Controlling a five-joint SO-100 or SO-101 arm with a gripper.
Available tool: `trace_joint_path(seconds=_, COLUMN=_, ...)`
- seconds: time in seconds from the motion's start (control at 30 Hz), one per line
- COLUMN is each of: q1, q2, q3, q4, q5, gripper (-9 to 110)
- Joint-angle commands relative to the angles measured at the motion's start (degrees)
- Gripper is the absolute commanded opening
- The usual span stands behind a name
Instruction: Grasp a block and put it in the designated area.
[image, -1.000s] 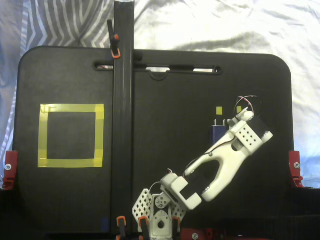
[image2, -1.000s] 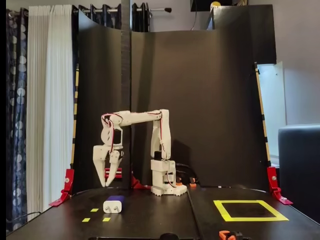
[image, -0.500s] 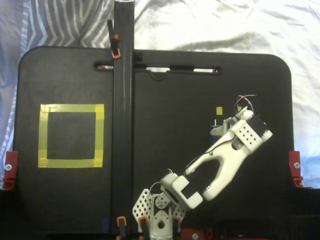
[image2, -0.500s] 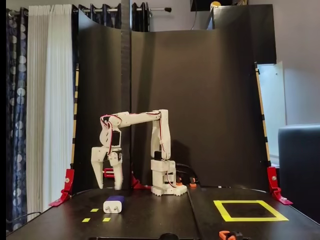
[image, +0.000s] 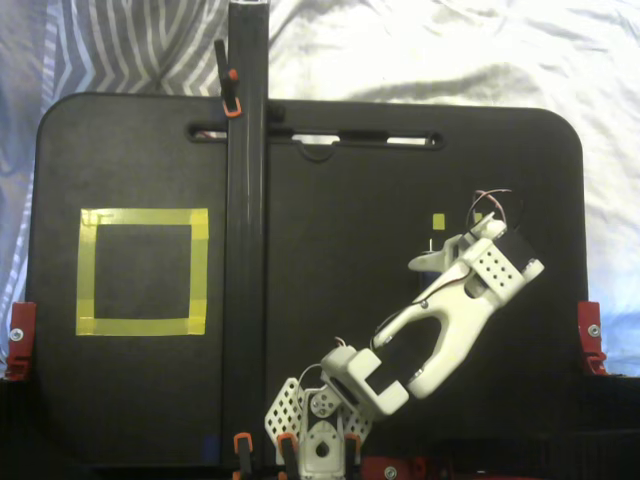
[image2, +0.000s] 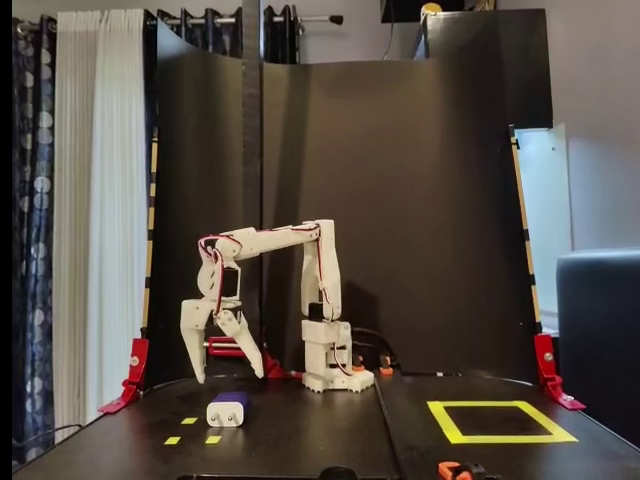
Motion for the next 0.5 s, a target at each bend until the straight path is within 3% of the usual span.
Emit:
trace_joint_path(seconds=0.0, q1=-0.4, q2=0.4, q3=1.8, q4=-2.3, q5=-0.4, gripper=38)
trace_joint_path(seconds=0.47, q1=-1.5, q2=0.1, q3=10.7, q4=-11.7, q5=-0.4, gripper=38)
